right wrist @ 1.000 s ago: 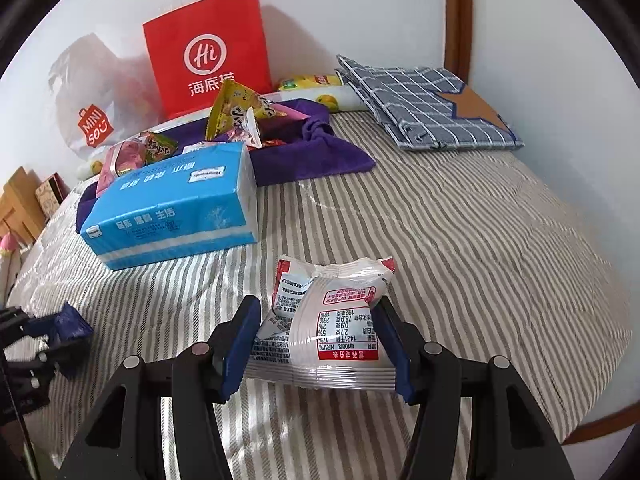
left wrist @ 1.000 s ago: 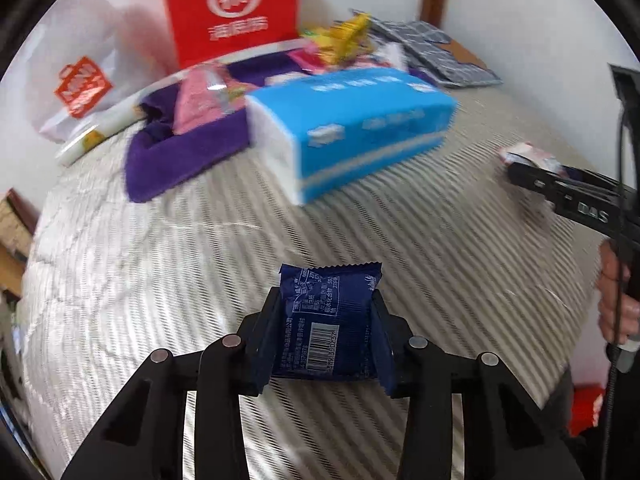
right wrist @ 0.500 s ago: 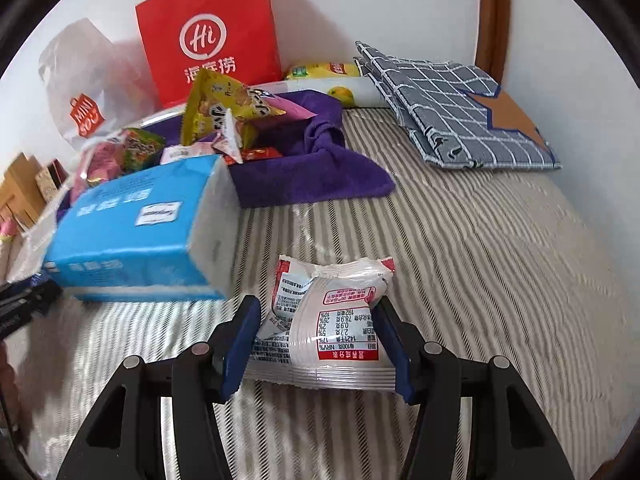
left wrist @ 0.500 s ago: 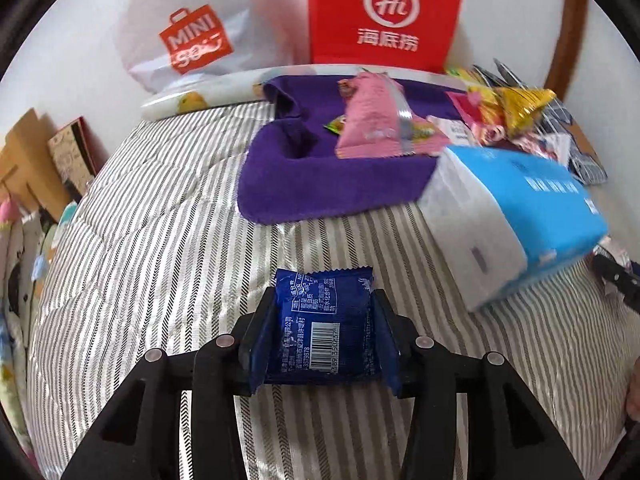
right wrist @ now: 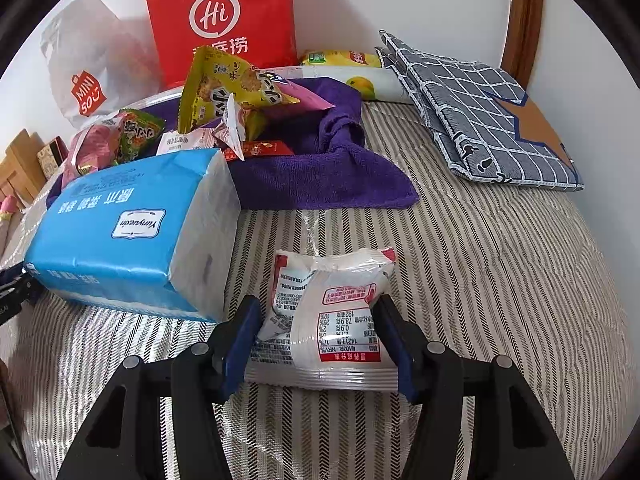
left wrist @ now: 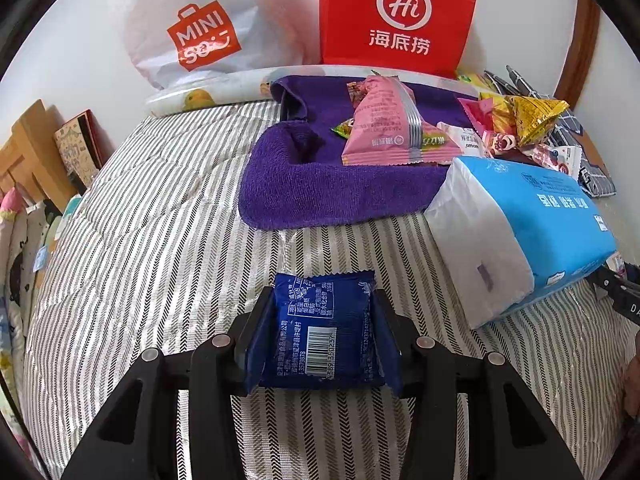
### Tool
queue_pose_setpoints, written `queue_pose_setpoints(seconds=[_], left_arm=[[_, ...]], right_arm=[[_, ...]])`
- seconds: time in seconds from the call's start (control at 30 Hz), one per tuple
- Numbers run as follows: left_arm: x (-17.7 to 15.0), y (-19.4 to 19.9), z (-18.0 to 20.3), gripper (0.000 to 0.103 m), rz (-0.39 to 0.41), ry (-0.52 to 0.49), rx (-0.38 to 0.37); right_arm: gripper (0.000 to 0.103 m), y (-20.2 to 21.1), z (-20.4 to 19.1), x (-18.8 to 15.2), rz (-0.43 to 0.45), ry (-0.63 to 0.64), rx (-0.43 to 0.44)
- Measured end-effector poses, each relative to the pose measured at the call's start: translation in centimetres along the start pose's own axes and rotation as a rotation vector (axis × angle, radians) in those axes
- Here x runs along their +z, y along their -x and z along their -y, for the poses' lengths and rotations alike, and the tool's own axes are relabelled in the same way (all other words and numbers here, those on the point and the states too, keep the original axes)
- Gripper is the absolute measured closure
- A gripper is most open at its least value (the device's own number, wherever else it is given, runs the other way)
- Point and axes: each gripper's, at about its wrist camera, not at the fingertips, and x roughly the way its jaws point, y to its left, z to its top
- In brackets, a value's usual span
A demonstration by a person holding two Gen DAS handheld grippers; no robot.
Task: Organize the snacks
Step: 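Lift and carry the white packet and blue packet over the purple towel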
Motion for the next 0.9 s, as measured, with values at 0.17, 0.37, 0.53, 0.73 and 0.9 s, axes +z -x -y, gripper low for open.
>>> queue_pose_setpoints(seconds=[0.17,0.37,0.53,0.73,0.9], left_arm=[[0.0,0.0,0.1,0.05,-0.003,-0.009,-0.008],[0.1,-0.1,0.3,0.048,-0.006,-0.021,-0.007],[0.0,0.0,0.1,0.055,-0.007,-0.015,-0.015],[0.0,0.2,-0.7,0.06,0.003,0.016,-0.044],[-0.1,0.3,-0.8,0.061,0.005,0.011,-0.046]], right_arm=[[0.041,-0.2,0.1,0.1,-0.004,0.0,0.001],[0.031,-0.4,-0.2,0.3,-0.02,0.015,0.022],[0.031,-0.4,-0.4,0.2,-0.019,0.021,0.019],[0.046,-0.1,0.3,0.1,0.0,-0.022,0.0],[0.048,-0.1,0.1,0.2,-0.002,-0.013,-0.023]])
